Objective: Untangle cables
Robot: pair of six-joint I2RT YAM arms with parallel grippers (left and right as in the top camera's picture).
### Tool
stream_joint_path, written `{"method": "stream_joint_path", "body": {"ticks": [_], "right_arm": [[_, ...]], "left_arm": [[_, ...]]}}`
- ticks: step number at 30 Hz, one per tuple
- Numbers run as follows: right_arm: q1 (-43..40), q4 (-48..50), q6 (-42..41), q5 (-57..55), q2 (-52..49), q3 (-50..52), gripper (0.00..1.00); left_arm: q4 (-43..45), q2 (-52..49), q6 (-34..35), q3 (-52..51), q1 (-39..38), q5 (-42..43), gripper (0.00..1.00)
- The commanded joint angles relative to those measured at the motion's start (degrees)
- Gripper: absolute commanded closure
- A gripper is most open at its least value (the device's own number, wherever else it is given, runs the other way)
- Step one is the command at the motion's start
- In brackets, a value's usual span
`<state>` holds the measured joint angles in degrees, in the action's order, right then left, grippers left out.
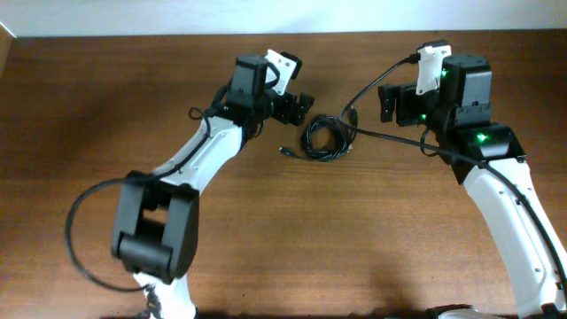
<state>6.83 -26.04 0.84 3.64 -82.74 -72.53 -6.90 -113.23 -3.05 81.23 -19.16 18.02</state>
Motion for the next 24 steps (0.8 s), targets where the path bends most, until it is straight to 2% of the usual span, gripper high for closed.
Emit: {"method": "stream_joint_path", "body": {"ticks": [1,8,11,12,13,14,15,16,18,19,20,22,24], "right_arm": [[-0.2,-0.2,-0.2,-2.3,-0.3,-1.0,0.01],[-0.2,-0.9,-0.2,-4.8,-0.3,-1.0,0.01],[-0.2,-1.0,-0.2,-4.8,-0.3,-1.0,0.01],[-0.2,-1.0,-0.2,-4.8,-0.3,-1.0,0.01],[-0.2,-1.1,-0.2,-5.3,-0.3,-1.0,0.01],[-0.2,-1.4,-0.2,-5.9,-0.3,-1.0,0.01],[-0.2,-1.3,-0.2,-5.9,-0.3,-1.0,0.01],[-0.2,-1.3,-0.2,-5.9,-0.3,-1.0,0.01],[-0.2,-1.3,-0.2,-5.9,-0.3,-1.0,0.01],[-0.2,-1.2,-0.2,-5.8,-0.3,-1.0,0.01],[-0.2,-1.2,-0.2,-5.9,-0.3,-1.0,0.01],[-0.2,-1.2,-0.2,-5.8,-0.3,-1.0,0.01],[-0.2,-1.2,-0.2,-5.8,-0.3,-1.0,0.01]], "left_arm": [[-0.9,-6.8,-1.8,4.2,-0.6,0.8,0.01],[-0.2,-13.5,-4.4,5.1,-4.9,-0.5,0.0],[-0.5,-13.8,-4.4,5.1,-4.9,-0.5,0.06],[-0.5,-14.2,-4.4,5.1,-4.9,-0.5,0.11],[-0.5,-15.0,-4.4,5.1,-4.9,-2.0,0.21],[-0.5,-15.6,-4.4,5.1,-4.9,-3.1,0.23],[-0.5,-16.1,-4.4,5.1,-4.7,-3.0,0.34],[-0.7,-16.1,-4.4,5.1,-4.7,-3.0,0.35],[-2.2,-16.1,-4.4,5.1,-4.7,-3.0,0.5],[-2.9,-16.1,-4.4,5.1,-4.7,-3.1,0.53],[-2.6,-16.1,-4.4,5.1,-4.7,-3.0,0.6],[-1.0,-16.1,-4.4,5.1,-4.8,-3.0,1.0],[0.9,-16.1,-4.3,5.1,-4.8,-3.0,1.0]]}}
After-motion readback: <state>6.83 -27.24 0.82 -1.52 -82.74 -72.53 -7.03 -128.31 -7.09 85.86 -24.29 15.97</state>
